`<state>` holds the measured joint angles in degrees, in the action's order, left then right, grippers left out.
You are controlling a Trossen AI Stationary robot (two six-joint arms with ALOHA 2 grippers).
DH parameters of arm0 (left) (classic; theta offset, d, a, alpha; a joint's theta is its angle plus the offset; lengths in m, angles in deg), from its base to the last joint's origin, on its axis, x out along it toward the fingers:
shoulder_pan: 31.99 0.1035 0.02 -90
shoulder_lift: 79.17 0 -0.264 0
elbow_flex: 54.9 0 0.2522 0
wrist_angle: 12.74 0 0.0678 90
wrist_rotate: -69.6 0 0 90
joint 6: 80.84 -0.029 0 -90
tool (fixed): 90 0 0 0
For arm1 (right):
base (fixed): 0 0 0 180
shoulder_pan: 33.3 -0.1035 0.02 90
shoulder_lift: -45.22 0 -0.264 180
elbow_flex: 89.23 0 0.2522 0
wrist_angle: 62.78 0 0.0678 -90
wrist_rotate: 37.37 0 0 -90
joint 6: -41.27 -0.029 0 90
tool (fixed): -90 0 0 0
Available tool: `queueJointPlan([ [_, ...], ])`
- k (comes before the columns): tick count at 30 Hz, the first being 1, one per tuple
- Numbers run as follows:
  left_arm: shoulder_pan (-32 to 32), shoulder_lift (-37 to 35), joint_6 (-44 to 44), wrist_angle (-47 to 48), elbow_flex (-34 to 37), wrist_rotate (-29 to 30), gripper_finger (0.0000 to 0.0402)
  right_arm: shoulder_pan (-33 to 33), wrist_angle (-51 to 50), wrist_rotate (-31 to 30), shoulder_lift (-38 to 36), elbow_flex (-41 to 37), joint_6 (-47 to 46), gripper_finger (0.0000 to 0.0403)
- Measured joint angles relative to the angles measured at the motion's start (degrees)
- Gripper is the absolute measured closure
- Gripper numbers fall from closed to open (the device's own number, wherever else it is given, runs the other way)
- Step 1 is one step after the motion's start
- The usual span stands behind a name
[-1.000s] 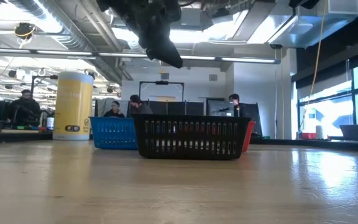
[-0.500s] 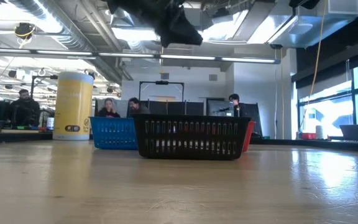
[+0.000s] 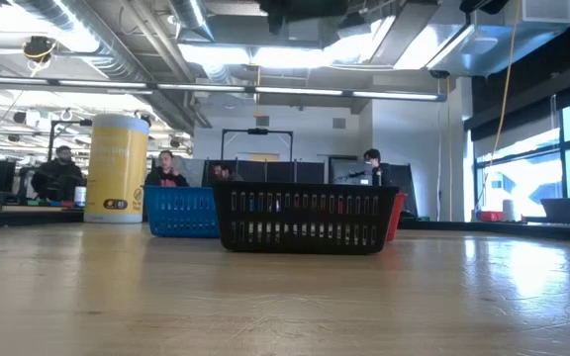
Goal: Pick & Place Travel size toiletries
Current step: Put the black comb into the blue bin
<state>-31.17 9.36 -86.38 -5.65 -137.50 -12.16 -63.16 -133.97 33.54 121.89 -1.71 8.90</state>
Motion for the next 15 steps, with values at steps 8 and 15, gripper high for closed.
queueJointPlan([
  [8,-4.04,-3.28,-0.13,-5.87,7.56,1.35,0.0391,0.0,0.02,0.0,0.0,0.0,0.04,0.0385],
  [15,0.07,-17.73,0.24,-12.11,24.27,7.7,0.0393,0.0,0.22,0.02,-0.02,0.0,0.26,0.0399],
])
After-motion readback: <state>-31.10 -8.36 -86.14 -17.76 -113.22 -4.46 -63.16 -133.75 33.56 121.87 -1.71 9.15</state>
